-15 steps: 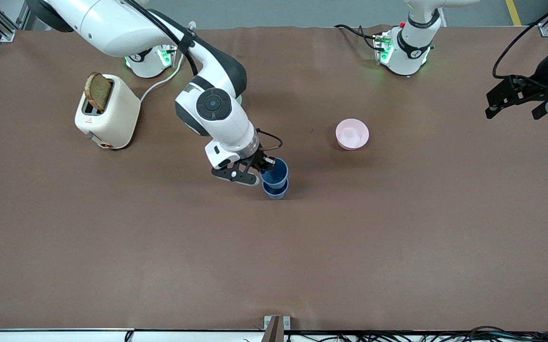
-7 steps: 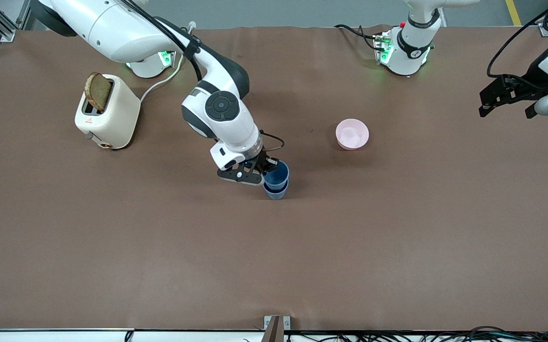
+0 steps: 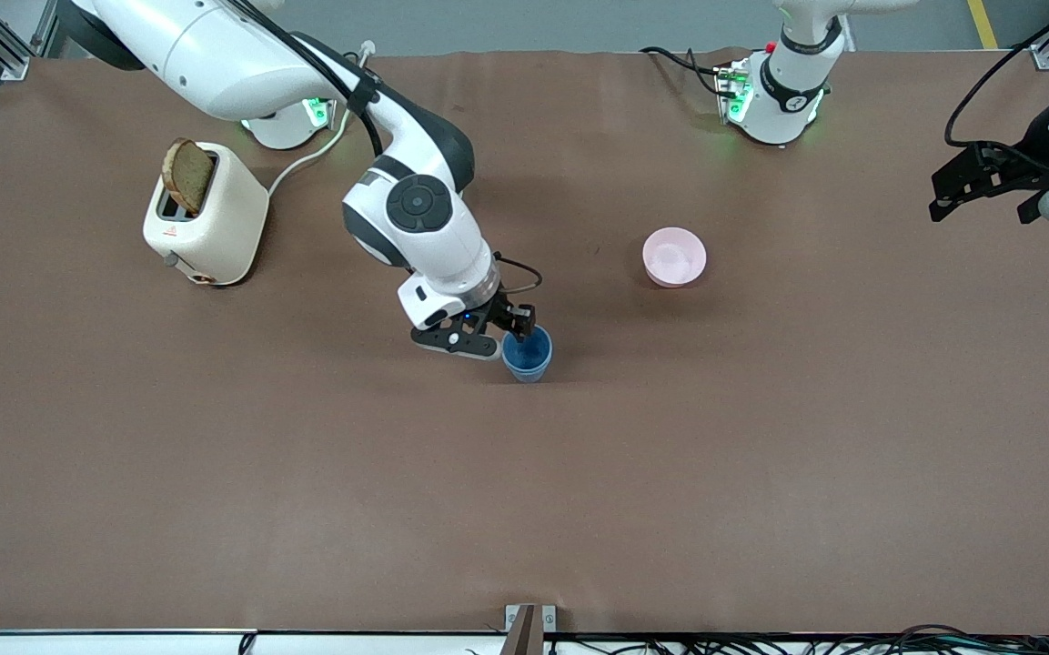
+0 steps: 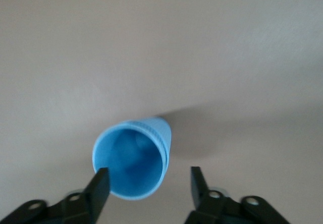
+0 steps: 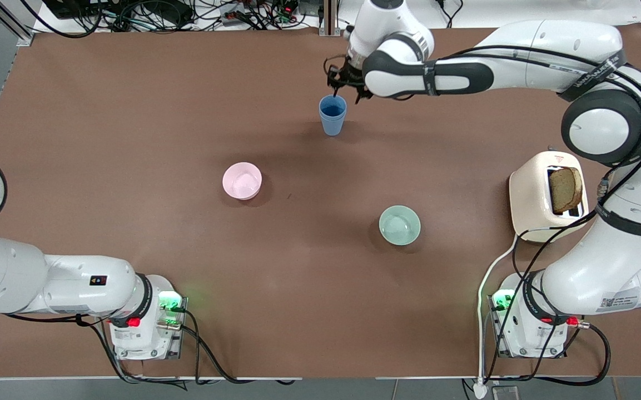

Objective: Stack blue cups with both arms

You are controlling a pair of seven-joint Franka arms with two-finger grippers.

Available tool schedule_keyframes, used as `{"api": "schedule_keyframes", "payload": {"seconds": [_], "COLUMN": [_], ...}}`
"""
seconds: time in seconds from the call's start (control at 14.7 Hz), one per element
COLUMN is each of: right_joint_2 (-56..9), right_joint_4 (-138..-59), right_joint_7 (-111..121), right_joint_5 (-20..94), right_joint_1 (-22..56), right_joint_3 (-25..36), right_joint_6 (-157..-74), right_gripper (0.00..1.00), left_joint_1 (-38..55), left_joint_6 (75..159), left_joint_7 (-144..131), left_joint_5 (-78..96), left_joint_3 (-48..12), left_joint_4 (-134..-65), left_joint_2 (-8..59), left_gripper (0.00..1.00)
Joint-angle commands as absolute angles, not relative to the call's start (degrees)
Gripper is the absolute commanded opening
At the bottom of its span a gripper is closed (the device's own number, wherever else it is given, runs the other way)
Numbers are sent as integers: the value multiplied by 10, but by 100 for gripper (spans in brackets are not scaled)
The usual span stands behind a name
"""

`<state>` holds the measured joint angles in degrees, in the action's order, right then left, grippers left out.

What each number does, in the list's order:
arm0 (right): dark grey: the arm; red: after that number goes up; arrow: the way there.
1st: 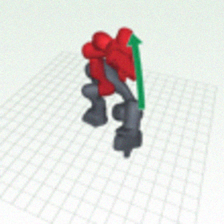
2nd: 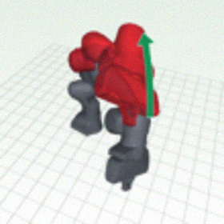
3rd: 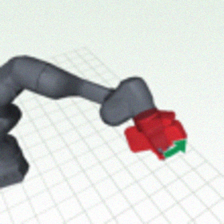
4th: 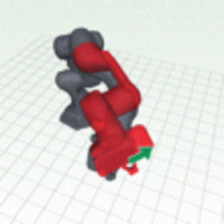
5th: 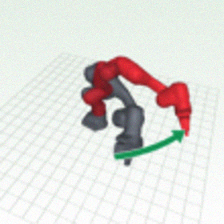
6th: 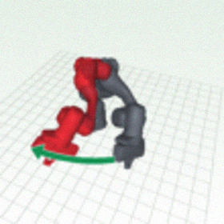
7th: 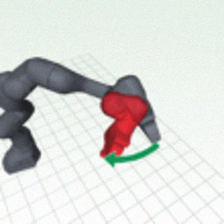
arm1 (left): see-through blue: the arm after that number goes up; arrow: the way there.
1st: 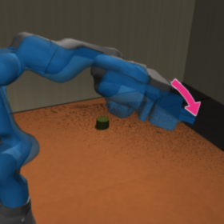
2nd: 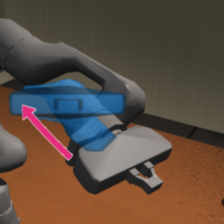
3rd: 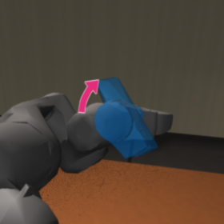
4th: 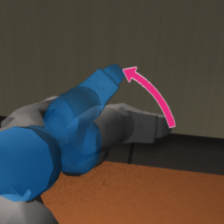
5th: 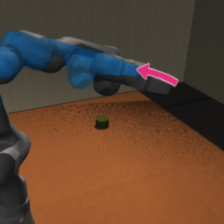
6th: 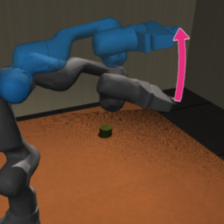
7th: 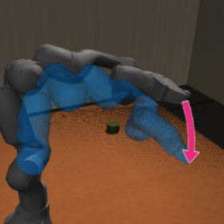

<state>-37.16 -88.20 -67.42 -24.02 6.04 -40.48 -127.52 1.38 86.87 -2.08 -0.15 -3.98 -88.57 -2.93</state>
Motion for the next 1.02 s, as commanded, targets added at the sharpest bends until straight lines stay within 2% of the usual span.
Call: {"api": "schedule_keyframes", "payload": {"seconds": [0.0,0.2,0.41,0.61,0.95], "right_joint_2": [-275,-195,-122,-49,25], "right_joint_4": [-897,-900,-902,-903,-898], "right_joint_7": [-668,-584,-502,-364,-124], "right_joint_5": [-248,-234,-161,-75,-10], "right_joint_1": [31,22,19,21,21], "right_joint_3": [-383,-329,-255,-150,6], "right_joint_6": [-1206,-1146,-1077,-996,-891], "right_gripper": [100,100,100,100,100], "left_joint_1": [13,13,13,13,14], "left_joint_6": [864,865,865,865,864], "left_joint_7": [-9,-9,-9,-8,-8], "left_joint_5": [3,3,3,1,0], "left_joint_3": [-38,-38,-38,-38,-38], "left_joint_4": [-882,-881,-882,-882,-881], "left_joint_2": [-34,-33,-33,-33,-33], "left_gripper": [100,100,100,100,100]}}
